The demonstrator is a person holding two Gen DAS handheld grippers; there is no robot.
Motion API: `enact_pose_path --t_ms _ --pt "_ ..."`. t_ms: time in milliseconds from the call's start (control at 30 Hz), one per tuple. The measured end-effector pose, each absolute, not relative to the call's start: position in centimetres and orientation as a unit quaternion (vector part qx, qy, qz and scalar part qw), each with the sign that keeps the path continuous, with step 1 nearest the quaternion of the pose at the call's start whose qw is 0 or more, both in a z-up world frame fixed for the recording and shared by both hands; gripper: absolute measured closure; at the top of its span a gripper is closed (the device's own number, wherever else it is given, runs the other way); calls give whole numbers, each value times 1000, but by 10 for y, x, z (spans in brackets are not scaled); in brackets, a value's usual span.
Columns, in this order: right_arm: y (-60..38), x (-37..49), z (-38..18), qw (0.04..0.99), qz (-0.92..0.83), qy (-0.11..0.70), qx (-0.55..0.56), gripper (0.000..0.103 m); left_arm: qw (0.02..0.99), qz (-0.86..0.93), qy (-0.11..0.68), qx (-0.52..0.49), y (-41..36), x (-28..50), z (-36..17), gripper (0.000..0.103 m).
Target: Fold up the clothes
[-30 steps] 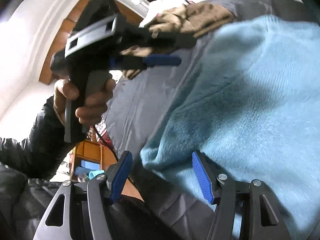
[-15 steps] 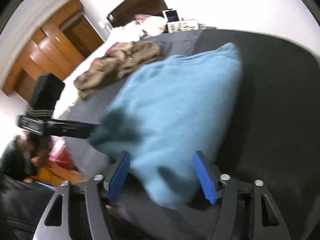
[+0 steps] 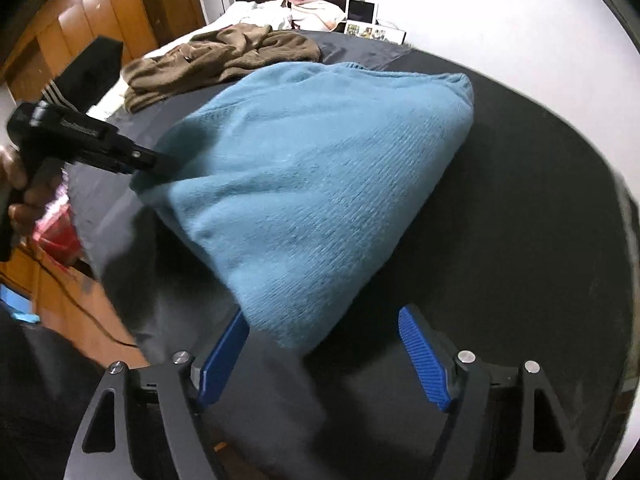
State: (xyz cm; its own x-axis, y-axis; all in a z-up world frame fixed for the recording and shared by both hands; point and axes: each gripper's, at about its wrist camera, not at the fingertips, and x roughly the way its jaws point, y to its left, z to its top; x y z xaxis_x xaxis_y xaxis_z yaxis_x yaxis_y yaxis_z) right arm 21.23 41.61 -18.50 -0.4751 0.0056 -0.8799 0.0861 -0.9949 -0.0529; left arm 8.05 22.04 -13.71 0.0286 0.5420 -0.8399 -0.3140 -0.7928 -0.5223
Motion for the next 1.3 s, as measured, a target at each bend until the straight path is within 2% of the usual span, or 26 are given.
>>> enact_pose_path --t_ms 100,233,400,600,733,833,1033,1233,1300 --pt "411 214 -187 -23 -865 110 490 12 296 696 -79 -649 226 82 -136 64" --pt "411 226 -192 -64 -862 150 479 10 288 705 -56 -646 235 86 -135 64" --pt "440 220 -199 -88 -854 68 508 10 302 703 -39 -643 241 92 -135 65" --pt "436 220 -191 -52 -851 62 518 10 310 703 -37 -639 245 102 -139 65" --pt "439 225 -164 1 -864 -2 503 10 321 700 -59 -635 233 100 -142 65" --pt "428 217 -137 6 -884 -3 468 8 326 696 -75 -635 226 98 -142 65" --pt "393 170 -126 -20 -898 45 438 8 332 698 -45 -633 237 99 -139 65" --pt "352 165 -182 -14 -862 201 465 8 346 702 -38 -621 236 104 -139 65" --pt "359 177 -187 -15 -867 183 463 8 352 701 -43 -618 229 105 -140 65"
